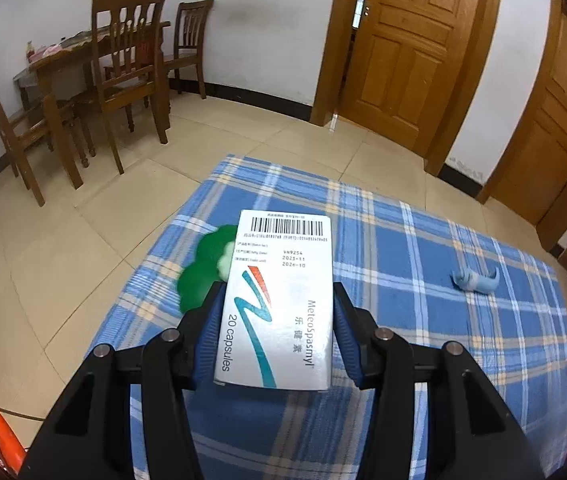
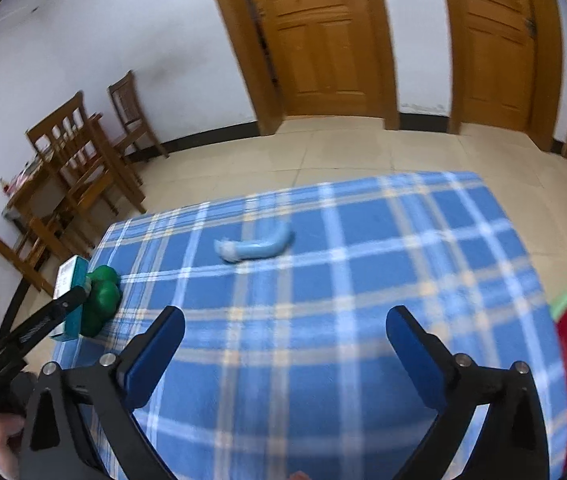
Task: Collect trash
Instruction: 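Grasp the light-blue curved tube with the right tool while the left tool holds the box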
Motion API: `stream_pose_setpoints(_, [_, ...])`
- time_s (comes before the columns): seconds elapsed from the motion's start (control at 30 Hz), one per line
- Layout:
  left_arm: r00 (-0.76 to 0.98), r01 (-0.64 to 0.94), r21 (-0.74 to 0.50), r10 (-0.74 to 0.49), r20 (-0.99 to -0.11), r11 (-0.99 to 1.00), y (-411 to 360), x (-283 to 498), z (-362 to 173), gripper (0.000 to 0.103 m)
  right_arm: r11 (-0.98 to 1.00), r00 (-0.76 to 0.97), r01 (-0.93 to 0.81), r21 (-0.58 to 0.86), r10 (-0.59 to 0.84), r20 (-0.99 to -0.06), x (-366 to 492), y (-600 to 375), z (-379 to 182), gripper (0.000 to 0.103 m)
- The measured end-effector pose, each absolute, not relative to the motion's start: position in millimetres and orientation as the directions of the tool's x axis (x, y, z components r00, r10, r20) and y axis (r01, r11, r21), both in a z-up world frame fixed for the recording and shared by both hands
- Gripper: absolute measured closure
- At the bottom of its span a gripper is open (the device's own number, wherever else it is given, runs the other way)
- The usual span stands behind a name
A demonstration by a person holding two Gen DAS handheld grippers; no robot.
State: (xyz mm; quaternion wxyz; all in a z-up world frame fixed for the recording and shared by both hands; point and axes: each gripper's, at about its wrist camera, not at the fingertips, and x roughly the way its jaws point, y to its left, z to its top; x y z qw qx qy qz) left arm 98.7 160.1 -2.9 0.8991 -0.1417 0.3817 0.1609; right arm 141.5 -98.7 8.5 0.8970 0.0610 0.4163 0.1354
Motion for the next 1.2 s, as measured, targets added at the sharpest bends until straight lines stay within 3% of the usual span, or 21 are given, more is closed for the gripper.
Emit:
stream_pose_setpoints(0.57, [0.646,-0.461,-0.184,0.186,-0.74,0.868,187.5,88.5,-6.1,0.051,0.963,0.609,-0.25,0.103,0.239,-0.756,213.8,-44.1,-27.0,0.0])
stream_pose_setpoints(0.8, [0.638,-0.463,-0.18,0.186,-0.748,0.868,188.1,89.0,-9.9,0.051,0.956,0.563,-0.26,0.132,0.262,-0.784,226.9,-44.3,-39.5,0.0])
stream_pose_setpoints(1.03, [0.637,-0.465,-0.179,0.187,-0.748,0.867,187.0,89.3,-10.0,0.051,0.955,0.578,-0.286,0.079,0.238,-0.78,225.6,-42.1,-37.1,0.031])
stream_pose_setpoints(1.2, [0.639,-0.463,-0.182,0.184,-0.747,0.867,185.9,88.6,-9.8,0.051,0.957,0.578,-0.275,0.094,0.243,-0.779,220.9,-43.3,-36.8,0.031])
